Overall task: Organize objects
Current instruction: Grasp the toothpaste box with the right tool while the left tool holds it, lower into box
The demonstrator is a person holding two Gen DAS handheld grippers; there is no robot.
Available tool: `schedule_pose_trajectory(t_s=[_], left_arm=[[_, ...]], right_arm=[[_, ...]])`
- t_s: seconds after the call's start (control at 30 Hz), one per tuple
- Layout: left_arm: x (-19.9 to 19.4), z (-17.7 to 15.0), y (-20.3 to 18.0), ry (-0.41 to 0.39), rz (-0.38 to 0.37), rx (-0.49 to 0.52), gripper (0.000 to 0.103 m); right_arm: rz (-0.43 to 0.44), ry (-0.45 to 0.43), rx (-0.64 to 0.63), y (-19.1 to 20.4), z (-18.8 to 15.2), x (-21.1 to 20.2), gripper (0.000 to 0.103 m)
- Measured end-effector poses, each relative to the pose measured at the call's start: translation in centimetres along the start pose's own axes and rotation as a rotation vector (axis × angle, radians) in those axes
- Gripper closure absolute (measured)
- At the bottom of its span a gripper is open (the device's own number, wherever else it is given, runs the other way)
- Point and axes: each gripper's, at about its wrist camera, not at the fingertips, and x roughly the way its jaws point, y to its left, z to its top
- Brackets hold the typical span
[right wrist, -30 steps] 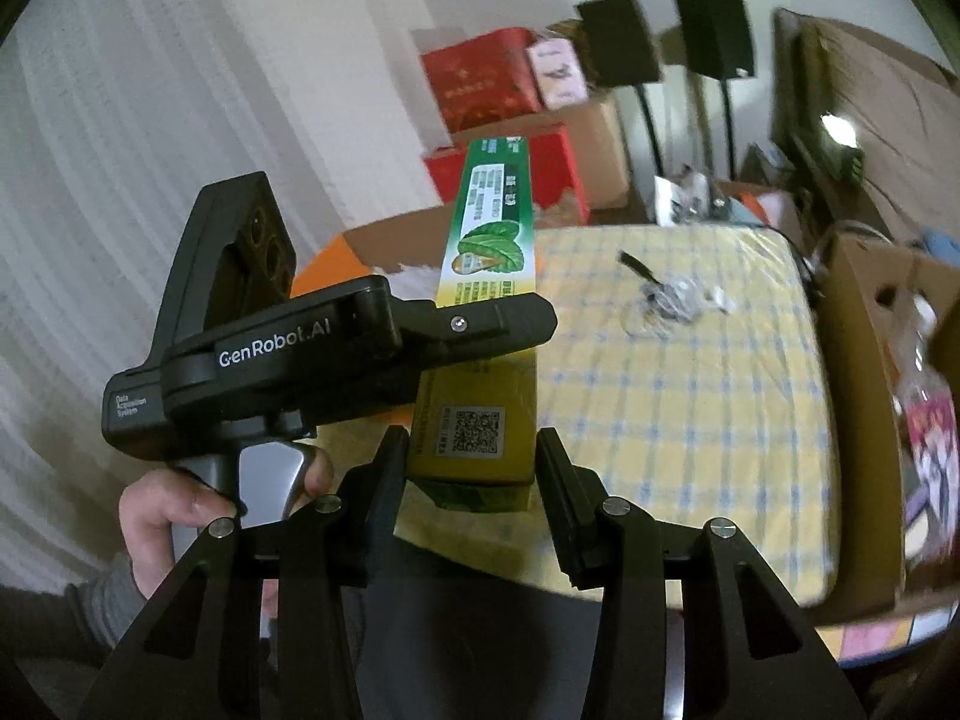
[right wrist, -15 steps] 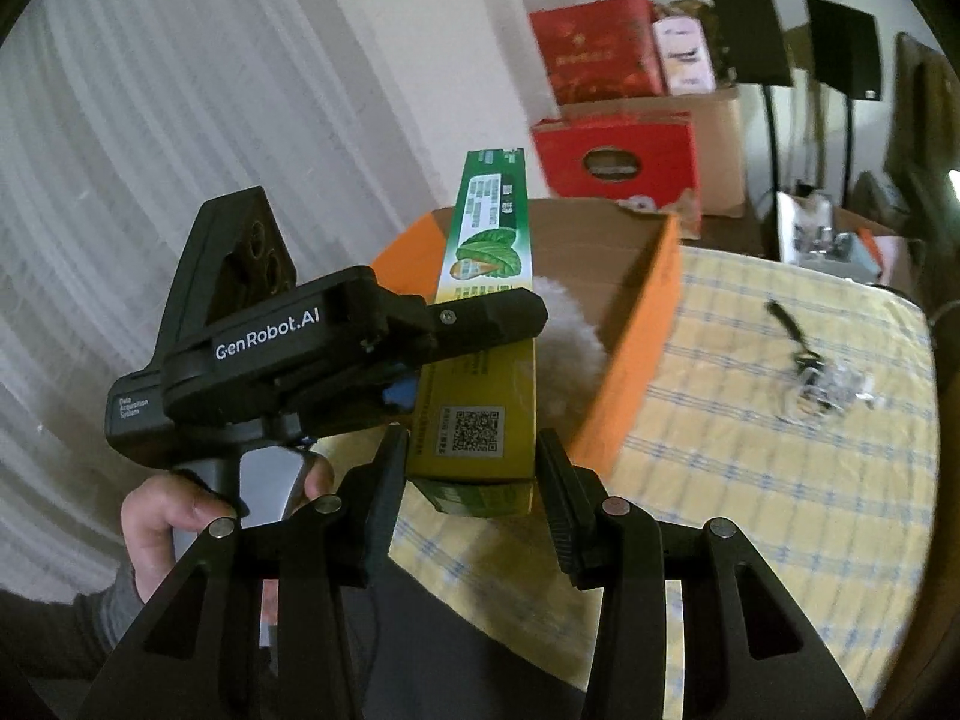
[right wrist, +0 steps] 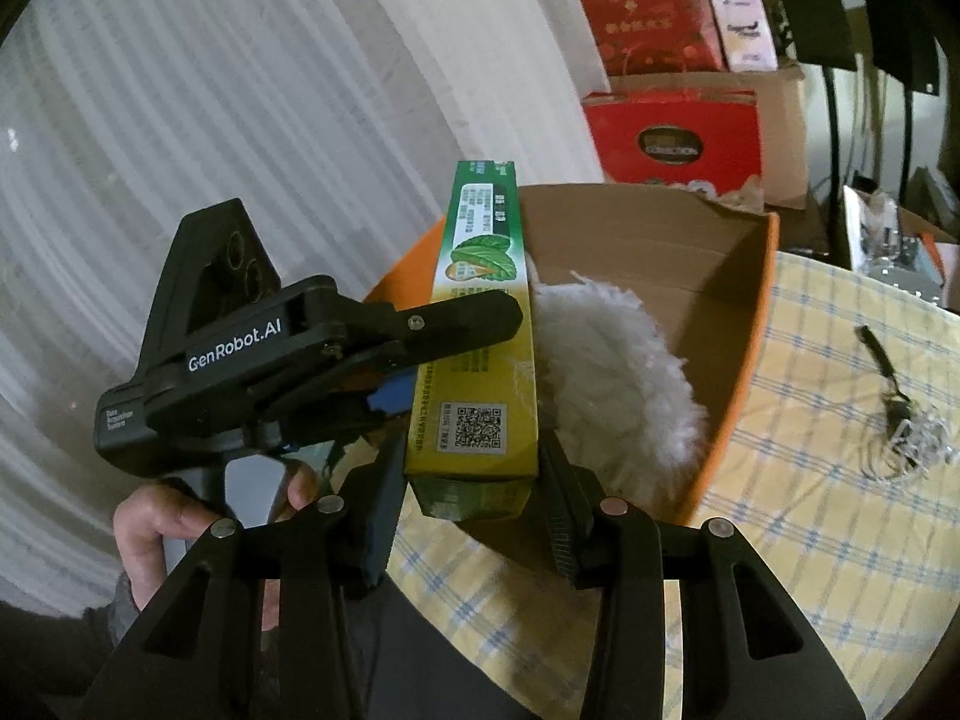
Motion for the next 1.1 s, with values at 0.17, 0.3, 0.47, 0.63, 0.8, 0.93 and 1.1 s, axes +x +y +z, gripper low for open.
schedule_pose_trajectory(t_s=[0.17,0.3,0.47,0.63,0.8,0.93,1.1], left_arm=[[-0.4,0.5,1.3,-0.034,0.066,-0.001,0.033],[-0.5,0.6,1.6,-0.046,0.094,0.002,0.032],[-0.7,0.6,1.6,-0.042,0.081,-0.004,0.028],[-2.0,0.7,1.2,-0.083,0.085,0.004,0.016],[-2.4,1.0,1.3,-0.088,0.095,0.005,0.014],[-2.3,0.9,0.9,-0.071,0.116,0.034,0.01],[-2.3,0.7,0.1,-0.06,0.135,0.072,0.007]], right_arm=[[0.052,0.034,0.004,-0.8,1.6,1.6,0.061],[0.09,0.076,0.011,-1.8,2.8,3.1,0.061],[0.091,0.103,0.057,-3.2,3.6,4.3,0.061],[0.077,0.134,0.077,-3.8,3.5,5.6,0.061],[0.056,0.154,0.059,-3.3,2.7,6.7,0.06],[0.009,0.148,0.025,-2.5,2.2,6.8,0.059],[-0.027,0.106,0.003,-2.1,2.0,4.8,0.046]])
